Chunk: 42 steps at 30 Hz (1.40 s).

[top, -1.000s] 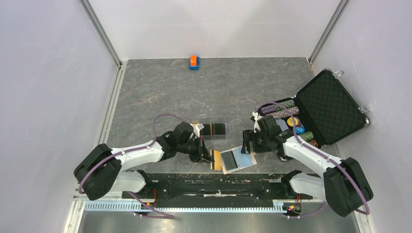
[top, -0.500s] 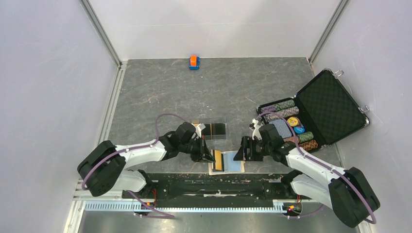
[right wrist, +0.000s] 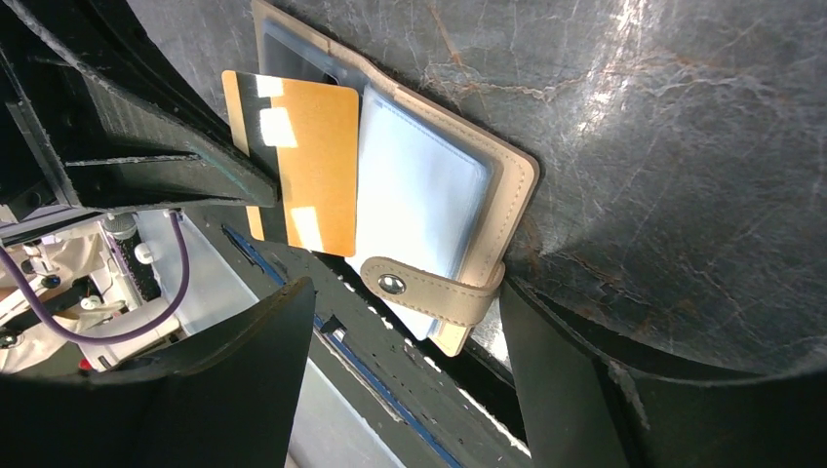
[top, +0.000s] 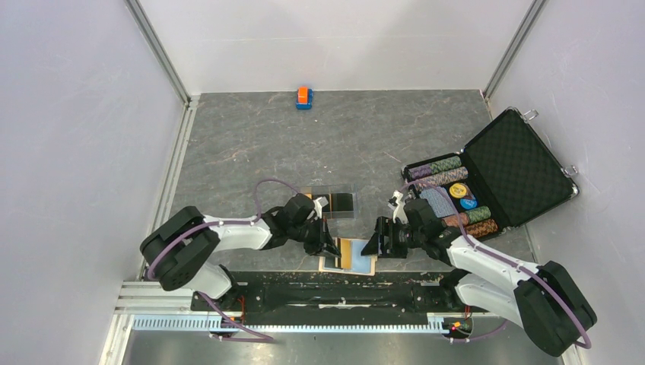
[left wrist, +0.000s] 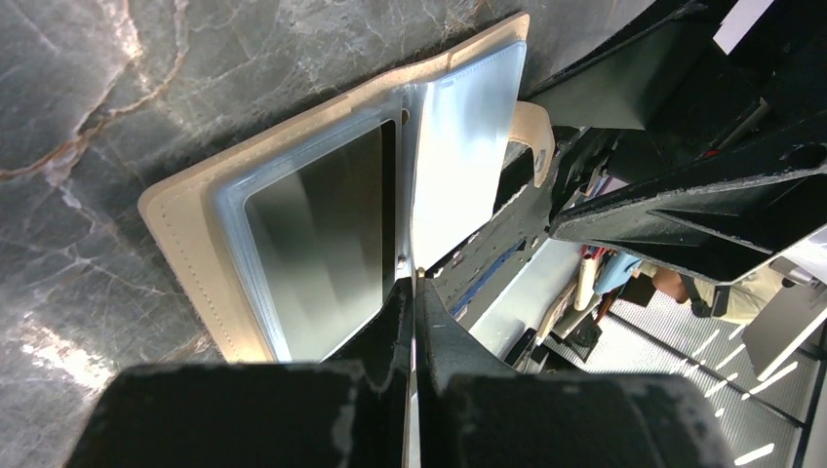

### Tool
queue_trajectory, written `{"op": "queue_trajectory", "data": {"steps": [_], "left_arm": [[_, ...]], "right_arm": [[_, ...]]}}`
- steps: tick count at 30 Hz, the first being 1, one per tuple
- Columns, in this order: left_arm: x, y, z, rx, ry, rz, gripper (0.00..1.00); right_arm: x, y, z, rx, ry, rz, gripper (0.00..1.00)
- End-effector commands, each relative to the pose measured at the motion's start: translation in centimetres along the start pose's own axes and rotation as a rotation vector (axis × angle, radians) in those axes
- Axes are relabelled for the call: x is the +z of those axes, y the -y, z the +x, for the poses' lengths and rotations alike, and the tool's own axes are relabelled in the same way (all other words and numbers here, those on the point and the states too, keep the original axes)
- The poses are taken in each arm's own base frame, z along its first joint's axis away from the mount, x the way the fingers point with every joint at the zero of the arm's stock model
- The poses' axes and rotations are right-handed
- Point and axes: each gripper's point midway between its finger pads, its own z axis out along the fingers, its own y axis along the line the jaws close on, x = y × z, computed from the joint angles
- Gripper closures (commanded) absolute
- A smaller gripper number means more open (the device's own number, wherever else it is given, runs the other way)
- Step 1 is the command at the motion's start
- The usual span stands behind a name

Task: Put the credit cards into the card holder
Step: Insert the credit card into the card holder.

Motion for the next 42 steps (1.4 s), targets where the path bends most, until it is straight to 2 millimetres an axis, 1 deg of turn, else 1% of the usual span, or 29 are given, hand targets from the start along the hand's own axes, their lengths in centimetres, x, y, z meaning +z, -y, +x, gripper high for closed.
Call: {"op": "queue_trajectory", "data": {"steps": [1, 8, 12, 19, 23, 30, 35, 42], "left_arm": [[0.4, 1.6, -1.2, 0.107, 0.033, 0.048, 0.98], [0.9, 2.2, -1.0, 0.112, 0.015, 0.088, 0.98], [1.1, 2.0, -0.8, 0.092, 0.019, 0.109, 0.98], [1.5, 1.1, -0.1, 0.060, -0.004, 0.093, 0.98], [1.2, 0.5, 0.3, 0.050, -0.008, 0.060, 0.98], [0.1, -0.3, 0.8, 0.021, -0.010, -0.013, 0.98], [-0.2, 0.1, 0.9, 0.033, -0.012, -0.003, 0.98], [1.0, 0.9, 0.9, 0.063, -0.045, 0.052, 0.98]], "right_arm": [[0.2, 1.5, 1.4, 0.023, -0.041, 0.050, 0.27], [0.2, 1.7, 1.5, 0.014, -0.044, 0.051, 0.27], [0.3, 1.7, 1.6, 0.013, -0.049, 0.050, 0.27], [0.3, 1.7, 1.6, 0.010, -0.047, 0.047, 0.27], [0.3, 1.7, 1.6, 0.008, -0.050, 0.049, 0.27], [0.4, 1.8, 1.6, 0.004, -0.049, 0.053, 0.27], [0.4, 1.9, 1.5, 0.001, -0.047, 0.053, 0.27], [0.5, 1.9, 1.6, -0.004, -0.052, 0.048, 0.27]]}}
